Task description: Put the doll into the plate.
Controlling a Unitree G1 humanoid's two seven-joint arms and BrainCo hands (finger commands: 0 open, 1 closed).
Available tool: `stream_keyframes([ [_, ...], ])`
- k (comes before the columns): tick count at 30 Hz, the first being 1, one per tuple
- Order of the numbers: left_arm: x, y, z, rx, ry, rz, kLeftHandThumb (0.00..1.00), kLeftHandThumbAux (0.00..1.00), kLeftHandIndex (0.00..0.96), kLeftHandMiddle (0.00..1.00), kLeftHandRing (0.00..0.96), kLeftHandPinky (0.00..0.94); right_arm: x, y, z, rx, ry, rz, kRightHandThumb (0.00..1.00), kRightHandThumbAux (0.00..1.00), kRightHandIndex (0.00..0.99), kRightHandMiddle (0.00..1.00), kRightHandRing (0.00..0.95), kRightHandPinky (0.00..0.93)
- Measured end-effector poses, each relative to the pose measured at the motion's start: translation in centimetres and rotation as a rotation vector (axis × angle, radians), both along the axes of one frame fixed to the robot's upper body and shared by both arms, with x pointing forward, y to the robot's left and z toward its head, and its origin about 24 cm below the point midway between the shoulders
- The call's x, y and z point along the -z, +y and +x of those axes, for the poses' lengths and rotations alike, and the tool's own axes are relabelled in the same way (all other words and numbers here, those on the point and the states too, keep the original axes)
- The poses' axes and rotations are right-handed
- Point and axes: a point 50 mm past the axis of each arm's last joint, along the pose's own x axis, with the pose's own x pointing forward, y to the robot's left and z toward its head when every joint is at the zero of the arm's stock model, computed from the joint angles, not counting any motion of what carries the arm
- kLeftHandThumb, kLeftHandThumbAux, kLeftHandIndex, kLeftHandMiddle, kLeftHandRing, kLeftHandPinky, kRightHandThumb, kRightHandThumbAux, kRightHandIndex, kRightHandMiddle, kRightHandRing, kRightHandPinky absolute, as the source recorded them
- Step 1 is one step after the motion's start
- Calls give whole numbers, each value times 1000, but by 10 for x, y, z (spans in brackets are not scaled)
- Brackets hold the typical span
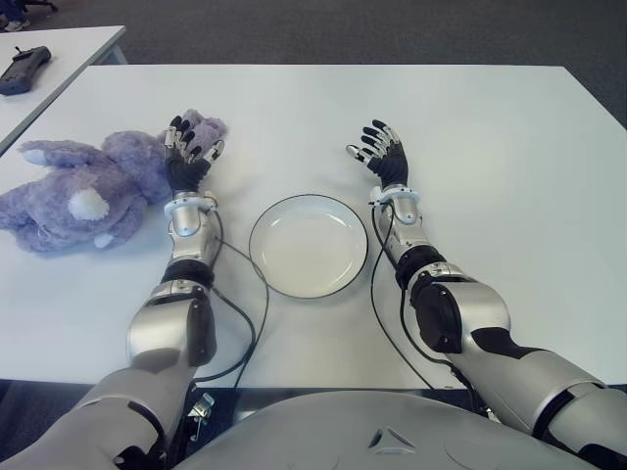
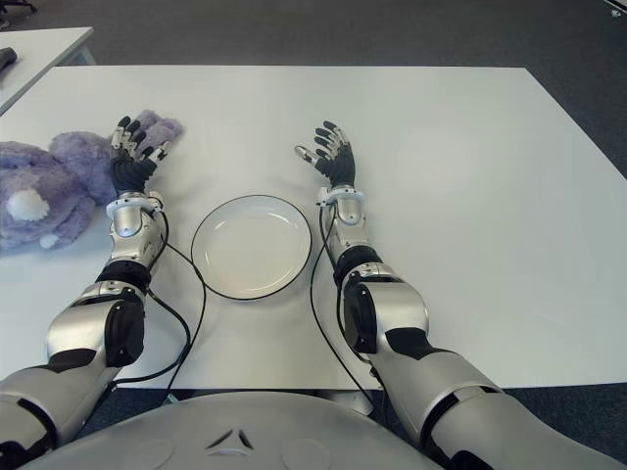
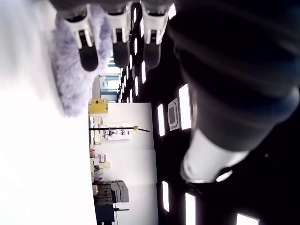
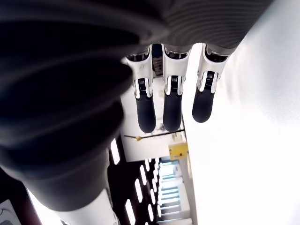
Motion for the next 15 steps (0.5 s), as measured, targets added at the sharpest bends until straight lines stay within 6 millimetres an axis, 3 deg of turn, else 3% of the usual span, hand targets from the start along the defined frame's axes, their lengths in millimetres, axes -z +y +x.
stream_keyframes([
  [15,-1,-1,0,-21,-8,9,84,827,96,94,83,126,0,-1,0,10,2,0,109,922,154,232,212,217],
])
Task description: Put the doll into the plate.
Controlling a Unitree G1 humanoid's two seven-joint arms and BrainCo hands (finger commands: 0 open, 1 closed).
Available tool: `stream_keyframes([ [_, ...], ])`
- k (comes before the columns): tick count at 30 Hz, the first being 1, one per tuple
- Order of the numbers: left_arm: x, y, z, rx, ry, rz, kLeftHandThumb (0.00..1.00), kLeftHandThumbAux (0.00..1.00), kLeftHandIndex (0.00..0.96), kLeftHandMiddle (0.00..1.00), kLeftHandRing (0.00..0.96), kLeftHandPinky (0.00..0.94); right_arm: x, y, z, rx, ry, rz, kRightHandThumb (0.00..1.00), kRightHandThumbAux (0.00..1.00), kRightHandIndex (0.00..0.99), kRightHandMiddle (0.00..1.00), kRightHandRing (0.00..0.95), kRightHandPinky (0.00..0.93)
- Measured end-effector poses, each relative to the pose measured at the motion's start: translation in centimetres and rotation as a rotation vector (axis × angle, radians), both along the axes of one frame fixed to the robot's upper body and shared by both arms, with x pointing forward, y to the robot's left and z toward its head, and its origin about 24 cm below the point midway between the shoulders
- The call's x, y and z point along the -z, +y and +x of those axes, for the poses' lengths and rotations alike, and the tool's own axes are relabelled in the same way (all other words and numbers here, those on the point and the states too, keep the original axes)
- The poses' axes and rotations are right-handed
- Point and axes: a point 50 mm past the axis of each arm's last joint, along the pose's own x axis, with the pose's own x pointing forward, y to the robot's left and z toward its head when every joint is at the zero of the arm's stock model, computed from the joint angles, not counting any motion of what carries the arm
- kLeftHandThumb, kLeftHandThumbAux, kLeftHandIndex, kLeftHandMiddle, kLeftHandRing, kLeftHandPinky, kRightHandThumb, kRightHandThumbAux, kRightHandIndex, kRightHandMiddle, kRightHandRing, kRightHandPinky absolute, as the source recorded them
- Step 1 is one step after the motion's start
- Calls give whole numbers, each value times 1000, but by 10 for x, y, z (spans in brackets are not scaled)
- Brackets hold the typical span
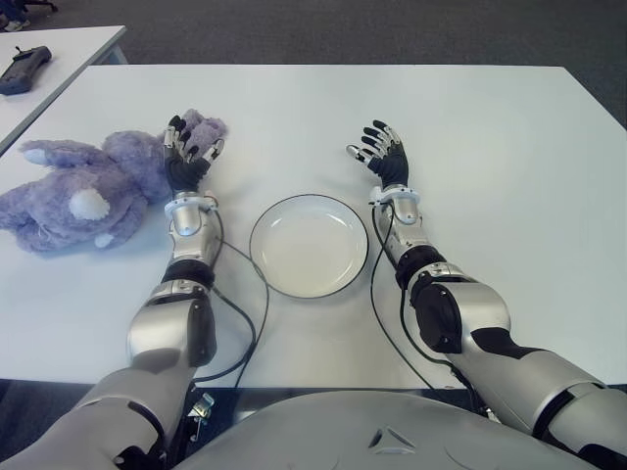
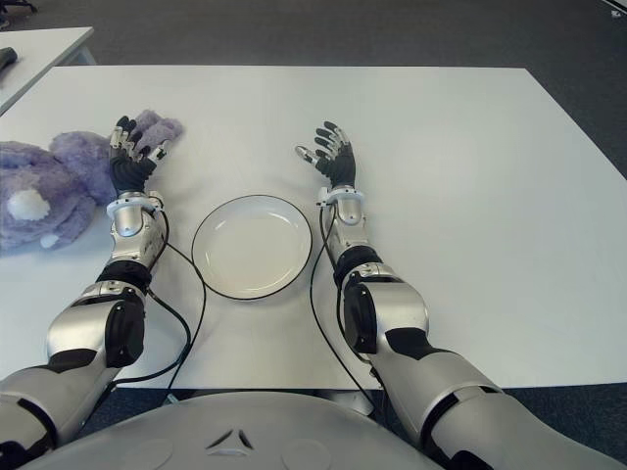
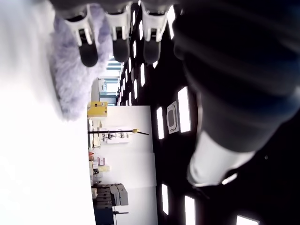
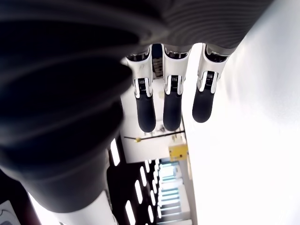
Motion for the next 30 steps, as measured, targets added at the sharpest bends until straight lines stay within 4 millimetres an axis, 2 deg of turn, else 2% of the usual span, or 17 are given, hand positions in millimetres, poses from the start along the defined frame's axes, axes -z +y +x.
stream_keyframes([
  [11,-3,-8,2,10,-9,56,122,824,96,93,88,121,1,0,-1,9,4,0,122,926,168,242,227,239],
  [21,-8,-27,7,86,-14,184,151,795,87,94,97,141,2,0,-1,20,8,-3,108,919,166,236,223,225],
  [30,-18,-38,12,168,-35,345,132,718,85,97,99,123,2,1,-1,14,6,-13,98,904,153,231,221,232],
])
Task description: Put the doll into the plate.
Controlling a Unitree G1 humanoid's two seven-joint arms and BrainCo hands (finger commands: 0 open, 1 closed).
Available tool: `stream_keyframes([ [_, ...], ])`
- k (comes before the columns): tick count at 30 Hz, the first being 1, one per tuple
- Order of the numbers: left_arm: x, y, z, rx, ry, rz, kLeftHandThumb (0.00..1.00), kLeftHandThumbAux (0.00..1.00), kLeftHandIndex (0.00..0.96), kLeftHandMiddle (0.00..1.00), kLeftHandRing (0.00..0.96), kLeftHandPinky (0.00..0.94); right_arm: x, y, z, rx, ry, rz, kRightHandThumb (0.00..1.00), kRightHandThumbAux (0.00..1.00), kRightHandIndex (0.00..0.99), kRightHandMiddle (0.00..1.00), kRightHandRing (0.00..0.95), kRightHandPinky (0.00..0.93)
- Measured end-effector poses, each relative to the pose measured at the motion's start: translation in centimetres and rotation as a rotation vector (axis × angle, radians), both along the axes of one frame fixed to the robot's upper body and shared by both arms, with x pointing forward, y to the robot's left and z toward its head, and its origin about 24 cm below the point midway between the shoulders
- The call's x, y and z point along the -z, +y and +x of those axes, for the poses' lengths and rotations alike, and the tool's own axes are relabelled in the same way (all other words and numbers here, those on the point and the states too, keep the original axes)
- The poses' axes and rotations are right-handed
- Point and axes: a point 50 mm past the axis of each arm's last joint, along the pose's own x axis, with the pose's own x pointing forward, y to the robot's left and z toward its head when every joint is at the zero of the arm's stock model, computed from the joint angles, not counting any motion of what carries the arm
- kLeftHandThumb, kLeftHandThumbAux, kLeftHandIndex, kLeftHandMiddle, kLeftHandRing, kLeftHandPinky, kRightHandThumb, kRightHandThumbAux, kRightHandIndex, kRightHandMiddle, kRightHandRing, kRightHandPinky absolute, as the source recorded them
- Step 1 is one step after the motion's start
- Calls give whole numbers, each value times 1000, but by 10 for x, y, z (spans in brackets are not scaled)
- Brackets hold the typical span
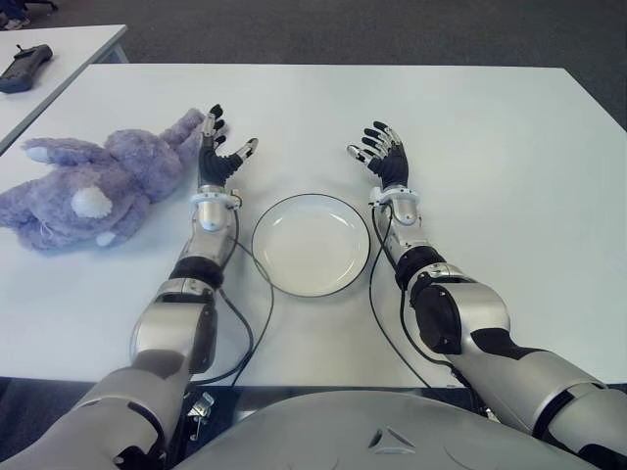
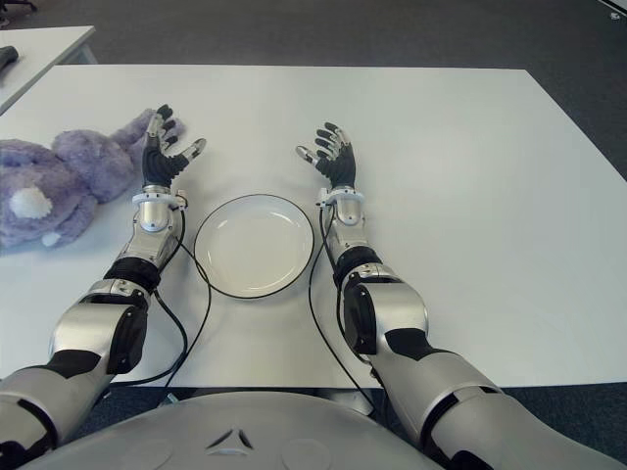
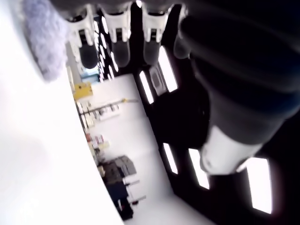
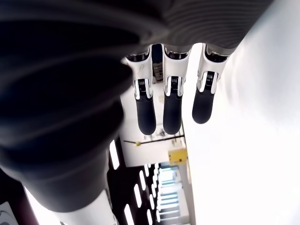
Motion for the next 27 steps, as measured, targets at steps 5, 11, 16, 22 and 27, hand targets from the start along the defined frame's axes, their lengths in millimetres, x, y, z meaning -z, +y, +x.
stream_keyframes([
  [5,-5,-2,-1,36,-18,65,147,664,87,96,94,106,-1,1,0,-4,-10,-10,103,911,151,233,224,235],
  [11,-8,5,-5,68,-10,156,161,622,71,81,77,76,-3,2,0,-1,-17,-15,112,921,157,238,229,245],
  [16,-9,12,-7,83,18,238,166,596,56,72,66,71,-4,2,1,2,-28,-15,122,915,152,233,222,224],
  [22,-20,21,-5,88,27,347,171,584,46,72,69,82,-6,2,1,3,-37,-16,119,904,145,223,211,211],
  [27,-32,32,-3,74,23,430,194,578,27,80,83,98,-6,3,1,-2,-41,-20,113,900,137,207,191,199],
])
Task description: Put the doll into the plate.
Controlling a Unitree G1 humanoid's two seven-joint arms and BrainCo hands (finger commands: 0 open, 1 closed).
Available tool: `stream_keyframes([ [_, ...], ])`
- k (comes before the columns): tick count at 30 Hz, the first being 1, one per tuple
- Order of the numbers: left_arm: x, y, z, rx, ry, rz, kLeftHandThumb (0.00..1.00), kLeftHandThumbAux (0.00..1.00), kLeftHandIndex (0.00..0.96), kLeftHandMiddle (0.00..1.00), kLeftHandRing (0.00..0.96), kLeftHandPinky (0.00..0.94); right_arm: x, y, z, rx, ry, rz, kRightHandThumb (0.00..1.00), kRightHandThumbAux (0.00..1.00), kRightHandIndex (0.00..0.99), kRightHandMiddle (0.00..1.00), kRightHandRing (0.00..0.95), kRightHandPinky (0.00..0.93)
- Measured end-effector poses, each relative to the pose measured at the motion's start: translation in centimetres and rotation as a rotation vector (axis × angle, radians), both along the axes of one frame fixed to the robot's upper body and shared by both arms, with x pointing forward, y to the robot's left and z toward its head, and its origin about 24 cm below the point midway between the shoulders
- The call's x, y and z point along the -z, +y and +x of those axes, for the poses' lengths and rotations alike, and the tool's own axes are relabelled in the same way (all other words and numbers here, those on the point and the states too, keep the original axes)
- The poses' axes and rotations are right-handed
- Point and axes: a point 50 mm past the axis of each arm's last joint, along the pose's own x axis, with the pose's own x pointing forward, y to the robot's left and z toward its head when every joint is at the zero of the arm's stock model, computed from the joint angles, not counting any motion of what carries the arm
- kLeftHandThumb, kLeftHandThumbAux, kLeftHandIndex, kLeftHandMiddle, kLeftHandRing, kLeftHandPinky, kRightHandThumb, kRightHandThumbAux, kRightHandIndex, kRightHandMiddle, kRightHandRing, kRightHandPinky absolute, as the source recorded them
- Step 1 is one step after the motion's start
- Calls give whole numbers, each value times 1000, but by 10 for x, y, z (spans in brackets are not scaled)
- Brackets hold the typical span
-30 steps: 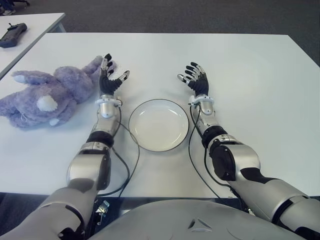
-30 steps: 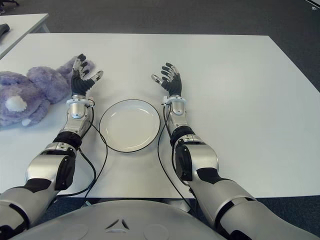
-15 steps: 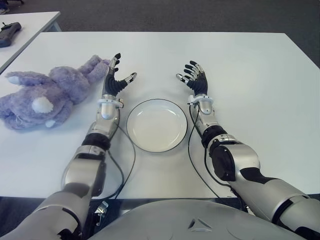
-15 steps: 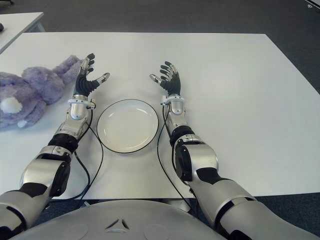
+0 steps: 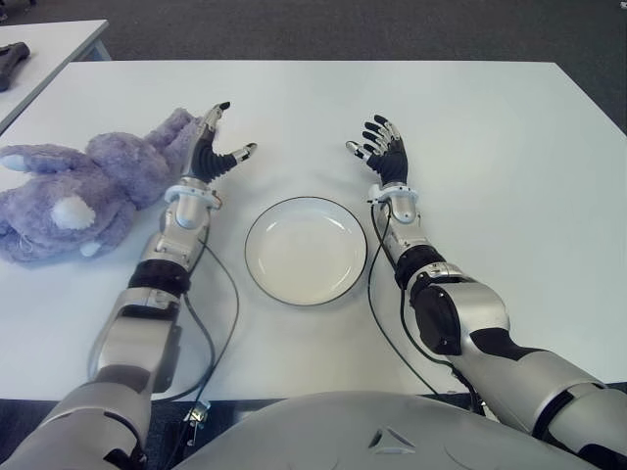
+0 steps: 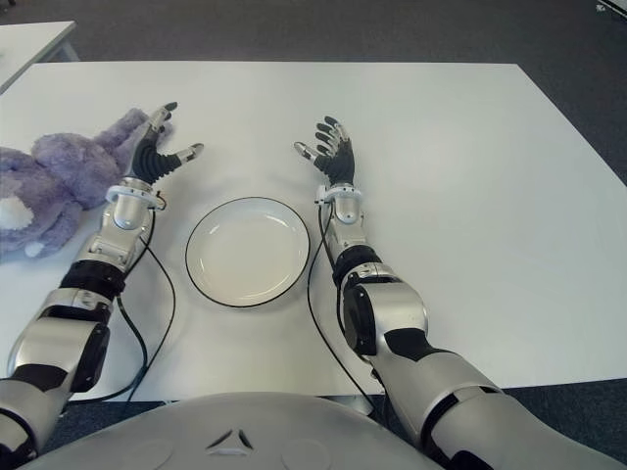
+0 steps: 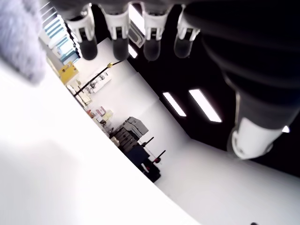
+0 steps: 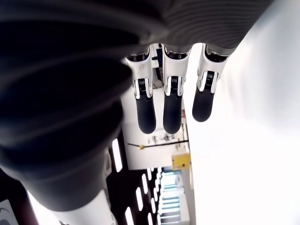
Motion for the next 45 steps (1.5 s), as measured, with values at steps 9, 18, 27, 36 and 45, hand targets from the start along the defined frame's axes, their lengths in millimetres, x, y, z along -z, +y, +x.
stream_keyframes([
  [9,-29,21,0,-18,-53,120,244,586,9,84,88,99,-1,1,0,-4,-7,-3,92,903,137,200,188,208],
  [18,-49,36,-2,-32,-85,196,260,564,3,80,75,64,-1,0,0,-2,-7,-2,94,902,147,225,218,236],
  [27,-54,45,-3,-53,-75,274,250,527,6,70,62,42,-1,0,0,0,-6,0,95,907,146,223,213,225],
  [36,-56,44,-1,-56,-60,366,241,489,0,49,46,45,-1,0,0,-6,-7,0,102,925,164,238,227,243],
  [45,-63,33,4,-10,-32,438,231,468,0,30,35,74,-1,1,0,-17,-8,1,129,928,156,230,217,226],
])
